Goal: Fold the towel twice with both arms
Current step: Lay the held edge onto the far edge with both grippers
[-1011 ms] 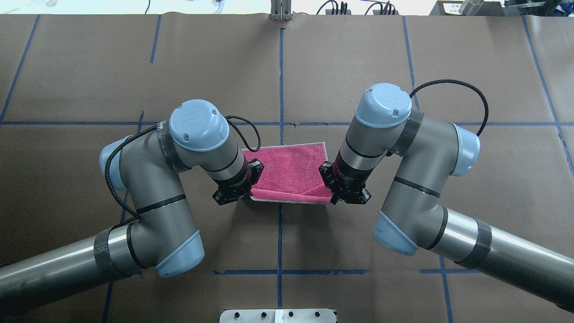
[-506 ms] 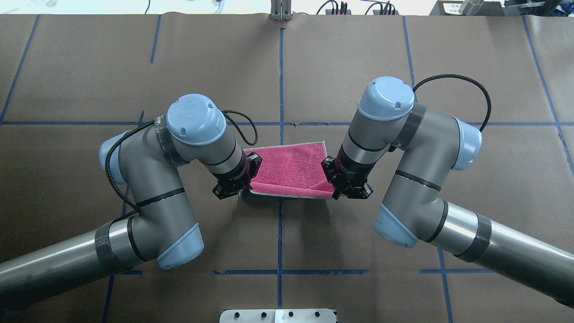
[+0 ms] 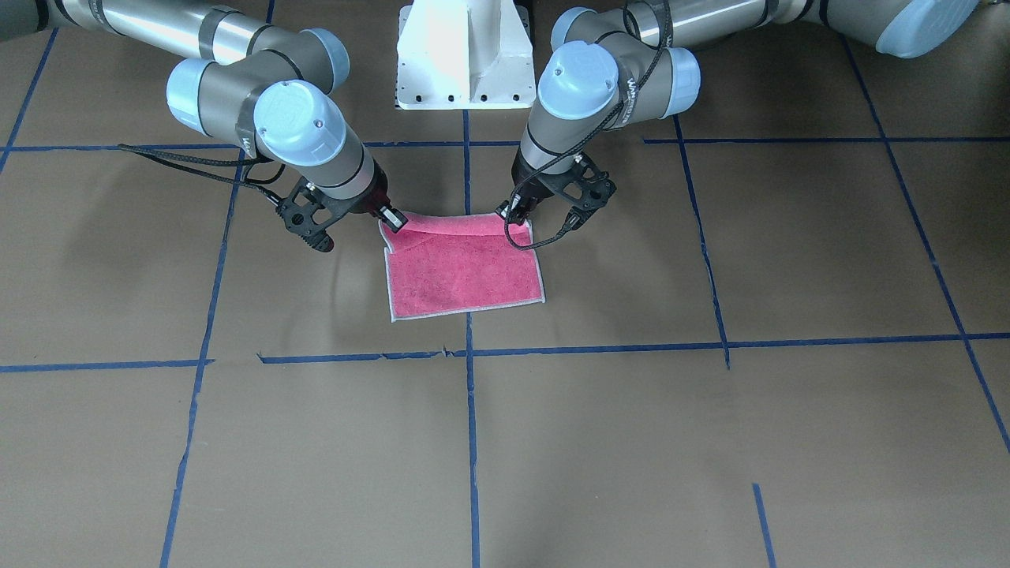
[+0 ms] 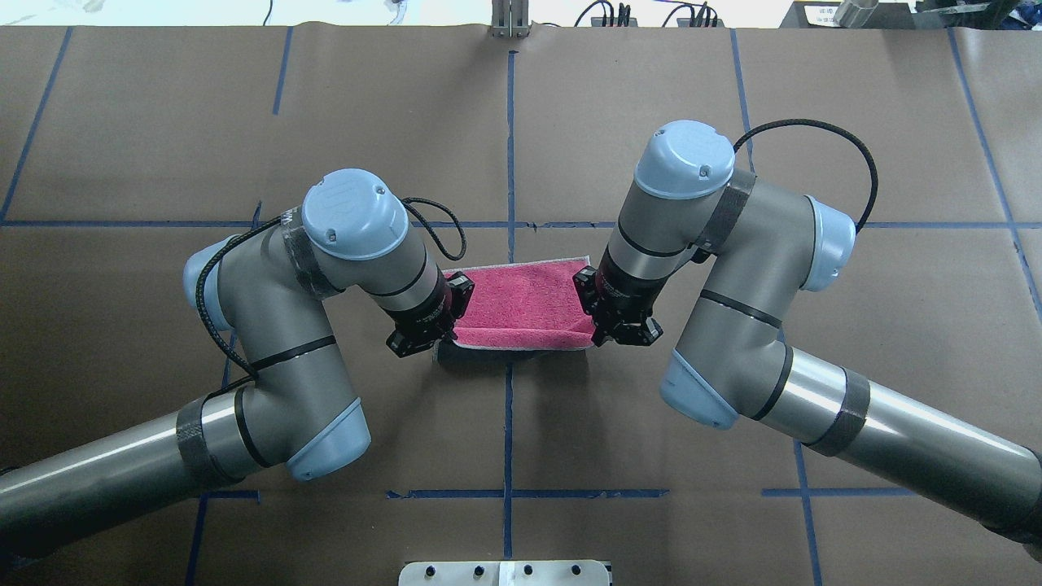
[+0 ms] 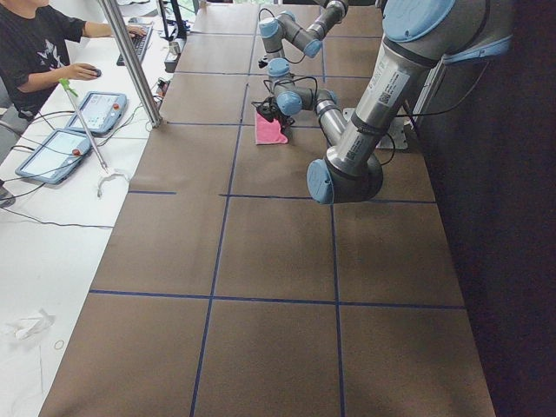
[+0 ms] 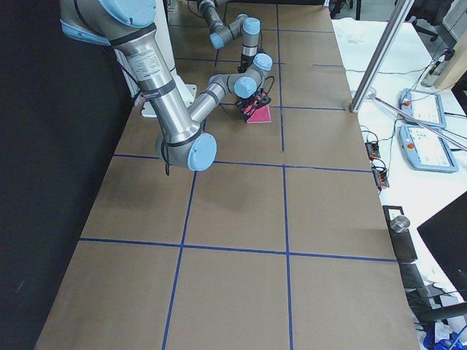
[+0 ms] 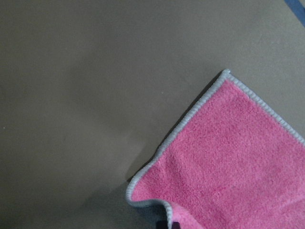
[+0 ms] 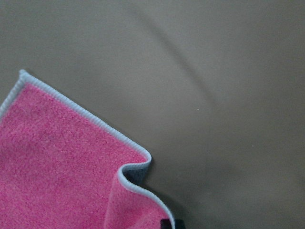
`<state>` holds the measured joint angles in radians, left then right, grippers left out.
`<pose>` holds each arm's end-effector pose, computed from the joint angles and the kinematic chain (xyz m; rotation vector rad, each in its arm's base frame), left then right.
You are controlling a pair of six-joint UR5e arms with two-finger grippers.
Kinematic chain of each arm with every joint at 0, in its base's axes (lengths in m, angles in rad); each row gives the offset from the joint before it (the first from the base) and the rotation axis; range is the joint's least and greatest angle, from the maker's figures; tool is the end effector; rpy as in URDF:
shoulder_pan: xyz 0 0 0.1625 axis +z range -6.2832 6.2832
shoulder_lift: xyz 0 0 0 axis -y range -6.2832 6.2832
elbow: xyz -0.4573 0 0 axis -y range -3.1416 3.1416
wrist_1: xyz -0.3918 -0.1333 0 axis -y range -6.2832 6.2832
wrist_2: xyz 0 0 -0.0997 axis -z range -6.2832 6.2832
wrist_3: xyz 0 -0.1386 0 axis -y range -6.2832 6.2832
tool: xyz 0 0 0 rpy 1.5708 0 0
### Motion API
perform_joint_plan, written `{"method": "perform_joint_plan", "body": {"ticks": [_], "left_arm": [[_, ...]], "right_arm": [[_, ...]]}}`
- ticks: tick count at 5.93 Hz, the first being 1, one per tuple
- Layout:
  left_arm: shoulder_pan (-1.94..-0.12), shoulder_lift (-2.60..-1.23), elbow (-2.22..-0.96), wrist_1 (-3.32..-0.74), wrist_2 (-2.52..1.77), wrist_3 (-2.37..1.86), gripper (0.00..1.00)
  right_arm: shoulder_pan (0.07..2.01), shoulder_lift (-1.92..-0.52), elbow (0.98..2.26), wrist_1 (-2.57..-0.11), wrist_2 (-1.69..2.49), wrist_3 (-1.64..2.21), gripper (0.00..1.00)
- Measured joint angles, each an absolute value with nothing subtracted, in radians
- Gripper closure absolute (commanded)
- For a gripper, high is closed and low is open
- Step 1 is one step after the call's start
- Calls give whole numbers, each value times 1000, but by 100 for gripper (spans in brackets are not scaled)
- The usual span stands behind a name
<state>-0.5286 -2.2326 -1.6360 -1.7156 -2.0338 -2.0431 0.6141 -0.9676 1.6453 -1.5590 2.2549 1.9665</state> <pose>0.5968 -0.4312 0.2663 -0.4180 0.8870 -0.7203 -0.5539 -0.4464 0.3129 -0.5920 -0.7442 0.6992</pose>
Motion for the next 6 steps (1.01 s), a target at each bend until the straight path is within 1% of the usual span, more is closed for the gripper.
{"method": "perform_joint_plan", "body": {"ticks": [2,4,6], "left_arm": [[-528,-2233,-1629,-1750,-2056,-2075,100],[-539,-2232,-1618,-1784,-2058,-2108,100],[-558,-2233,-1594,-1827,-2059,-2146,100]], "right_arm": [[619,-948,1619,-1506,2255,2053,89],[638,-942,1541,-1360,2255,2162,89],[660,-936,1526,-1333,2254,2205,89]]}}
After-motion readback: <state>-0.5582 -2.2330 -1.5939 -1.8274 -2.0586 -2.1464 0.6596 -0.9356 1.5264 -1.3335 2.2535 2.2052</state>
